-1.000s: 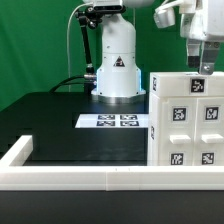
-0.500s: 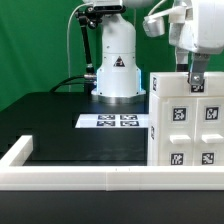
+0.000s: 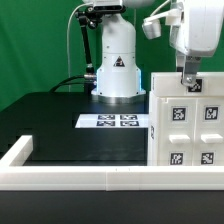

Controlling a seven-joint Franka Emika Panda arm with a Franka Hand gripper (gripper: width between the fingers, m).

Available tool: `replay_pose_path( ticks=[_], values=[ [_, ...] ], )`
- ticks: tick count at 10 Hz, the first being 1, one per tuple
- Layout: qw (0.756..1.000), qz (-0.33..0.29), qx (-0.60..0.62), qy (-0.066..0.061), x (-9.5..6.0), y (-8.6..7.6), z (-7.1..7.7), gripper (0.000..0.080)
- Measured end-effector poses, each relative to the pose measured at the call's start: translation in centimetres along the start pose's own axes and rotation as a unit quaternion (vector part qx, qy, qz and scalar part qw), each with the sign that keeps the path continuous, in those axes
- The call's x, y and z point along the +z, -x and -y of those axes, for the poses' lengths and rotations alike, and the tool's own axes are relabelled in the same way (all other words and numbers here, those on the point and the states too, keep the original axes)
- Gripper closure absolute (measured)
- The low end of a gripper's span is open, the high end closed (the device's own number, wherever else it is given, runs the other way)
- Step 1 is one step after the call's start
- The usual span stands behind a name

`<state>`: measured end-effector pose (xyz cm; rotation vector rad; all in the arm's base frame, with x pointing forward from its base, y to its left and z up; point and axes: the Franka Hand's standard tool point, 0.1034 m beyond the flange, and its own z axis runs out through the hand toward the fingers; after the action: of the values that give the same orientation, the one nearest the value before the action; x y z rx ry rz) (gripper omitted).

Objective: Assemble cabinet

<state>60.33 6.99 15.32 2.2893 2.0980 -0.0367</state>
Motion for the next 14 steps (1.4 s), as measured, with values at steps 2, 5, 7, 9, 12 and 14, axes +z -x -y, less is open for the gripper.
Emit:
replay_pose_path(
  ticks=[2, 5, 7, 9, 12, 14],
  values=[
    [0.997, 0.0, 0.079, 0.0, 0.0, 0.0, 0.0, 0.024],
    [0.981, -0.001, 0.192, 0.0, 0.0, -0.1, 0.1, 0.024],
    [0.944, -0.002, 0.33, 0.0, -0.1, -0.7, 0.3, 0.0239],
    [0.893, -0.002, 0.45, 0.0, -0.1, -0.9, 0.3, 0.0239],
    [0.829, -0.004, 0.56, -0.001, -0.2, -1.6, 0.4, 0.0239],
    [0.788, -0.004, 0.615, -0.002, -0.2, -1.6, 0.4, 0.0239]
  ],
)
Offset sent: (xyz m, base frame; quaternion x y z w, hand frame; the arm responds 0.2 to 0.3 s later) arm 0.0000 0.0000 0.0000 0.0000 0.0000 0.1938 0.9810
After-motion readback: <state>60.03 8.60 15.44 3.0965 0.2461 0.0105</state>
